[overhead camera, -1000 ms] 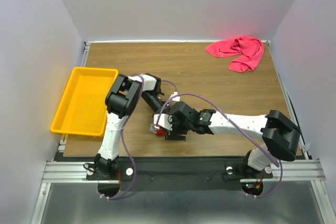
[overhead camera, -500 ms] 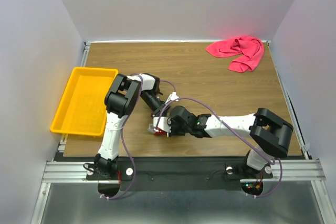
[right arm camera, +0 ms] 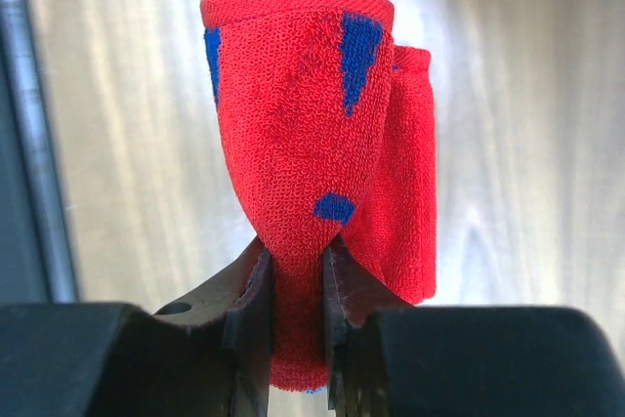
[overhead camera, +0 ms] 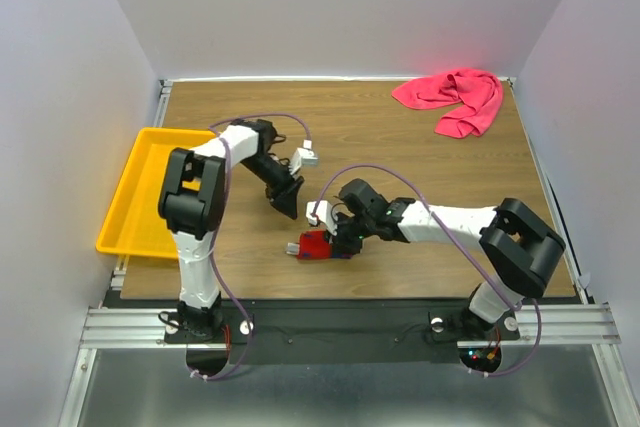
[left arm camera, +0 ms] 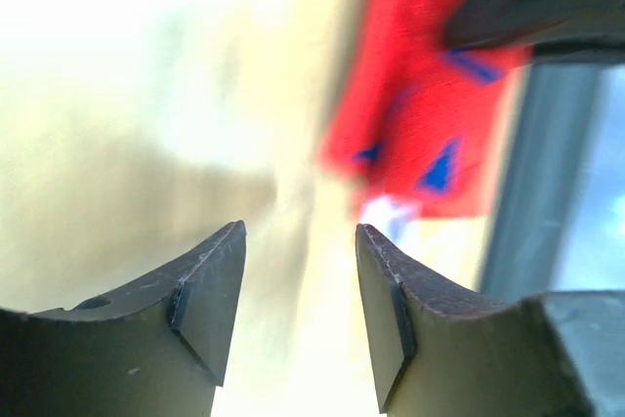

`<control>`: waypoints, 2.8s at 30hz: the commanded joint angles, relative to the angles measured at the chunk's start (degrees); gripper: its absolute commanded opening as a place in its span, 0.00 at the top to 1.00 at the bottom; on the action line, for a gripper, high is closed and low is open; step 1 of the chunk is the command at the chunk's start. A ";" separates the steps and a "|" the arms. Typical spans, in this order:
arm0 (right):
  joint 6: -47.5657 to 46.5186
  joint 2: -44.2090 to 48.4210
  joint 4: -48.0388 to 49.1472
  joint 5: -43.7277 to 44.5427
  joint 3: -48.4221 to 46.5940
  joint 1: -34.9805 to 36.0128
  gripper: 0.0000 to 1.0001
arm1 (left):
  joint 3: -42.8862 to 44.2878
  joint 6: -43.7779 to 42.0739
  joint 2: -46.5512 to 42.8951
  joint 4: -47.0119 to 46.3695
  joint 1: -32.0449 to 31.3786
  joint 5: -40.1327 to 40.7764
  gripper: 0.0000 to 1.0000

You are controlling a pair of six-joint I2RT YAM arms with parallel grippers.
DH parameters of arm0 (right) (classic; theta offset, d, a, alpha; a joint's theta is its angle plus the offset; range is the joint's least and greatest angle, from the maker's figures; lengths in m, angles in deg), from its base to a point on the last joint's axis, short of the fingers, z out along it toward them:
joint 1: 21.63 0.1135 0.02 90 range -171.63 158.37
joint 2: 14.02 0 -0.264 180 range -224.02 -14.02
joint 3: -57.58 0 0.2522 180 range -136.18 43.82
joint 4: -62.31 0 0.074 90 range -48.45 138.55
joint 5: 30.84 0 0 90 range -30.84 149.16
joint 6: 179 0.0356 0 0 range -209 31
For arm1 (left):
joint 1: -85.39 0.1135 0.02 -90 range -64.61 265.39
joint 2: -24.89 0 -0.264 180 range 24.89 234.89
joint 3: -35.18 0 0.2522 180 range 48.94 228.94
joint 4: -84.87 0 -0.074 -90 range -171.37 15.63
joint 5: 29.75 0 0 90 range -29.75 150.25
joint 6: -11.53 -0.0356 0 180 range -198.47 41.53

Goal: Roll the towels
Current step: Roll the towel, then place the rolled towel into the container

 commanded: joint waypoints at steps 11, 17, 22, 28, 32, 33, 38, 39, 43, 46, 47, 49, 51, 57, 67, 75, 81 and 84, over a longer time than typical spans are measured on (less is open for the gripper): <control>5.24 -14.20 -19.17 -24.84 -12.81 -8.81 1.00 | -17.91 4.96 -34.81 -28.43 13.89 10.96 0.06; 6.46 -21.23 -21.80 -33.72 -17.12 -12.67 0.99 | -30.48 -2.33 -52.31 -31.43 4.94 16.93 0.01; 6.55 -26.24 -23.13 -38.90 -20.29 -15.57 0.99 | -39.44 -2.34 -61.10 -35.46 -10.17 26.25 0.01; 6.47 -31.26 -24.18 -42.43 -23.01 -17.42 0.99 | -45.34 2.05 -58.75 -43.55 -26.25 32.32 0.01; 6.38 -33.80 -24.88 -44.09 -24.50 -18.12 0.99 | -46.93 2.85 -53.66 -51.89 -31.62 35.66 0.01; 6.38 -34.33 -25.06 -44.62 -24.77 -18.21 0.99 | -46.93 2.85 -52.51 -52.87 -32.34 36.01 0.01; 5.94 -37.67 -25.94 -46.82 -26.18 -19.27 0.99 | -46.75 1.62 -46.27 -56.64 -34.54 36.89 0.01; 5.77 -38.02 -26.20 -47.52 -26.53 -19.44 0.99 | -47.10 1.18 -45.39 -57.09 -34.72 37.24 0.01; 5.15 -39.69 -26.91 -48.23 -27.32 -19.53 0.99 | -48.77 0.74 -42.75 -59.99 -34.81 39.53 0.08; 4.62 -40.40 -27.35 -49.02 -27.67 -19.53 0.99 | -50.18 1.00 -40.91 -63.32 -34.81 41.20 0.20; 4.53 -40.57 -27.43 -49.28 -27.67 -19.53 1.00 | -50.18 1.09 -40.64 -63.60 -34.81 41.29 0.22; 4.18 -41.19 -27.70 -50.07 -27.59 -19.53 0.99 | -50.18 1.18 -39.93 -63.77 -34.89 40.77 0.30; 4.09 -41.72 -28.05 -50.08 -27.58 -19.53 1.00 | -50.00 1.26 -38.89 -63.69 -34.98 40.94 0.41; 3.04 -40.32 -29.45 -49.20 -27.32 -19.88 0.76 | -46.76 4.69 -36.94 -58.86 -35.07 39.36 0.78; -0.12 -32.85 -37.97 -41.73 -30.92 -31.55 0.23 | -41.31 15.13 -42.03 -44.19 -32.80 33.12 1.00; -5.66 -26.87 -48.16 -40.85 -33.74 -40.97 0.00 | -28.49 25.95 -43.01 -35.84 -14.35 25.40 1.00; -6.45 -22.82 -50.02 -40.23 -32.33 -41.51 0.00 | -21.97 29.74 -43.54 -34.42 3.58 25.03 1.00; -6.89 -22.56 -50.72 -40.32 -31.98 -41.50 0.00 | -19.78 32.10 -42.49 -35.56 13.48 27.57 1.00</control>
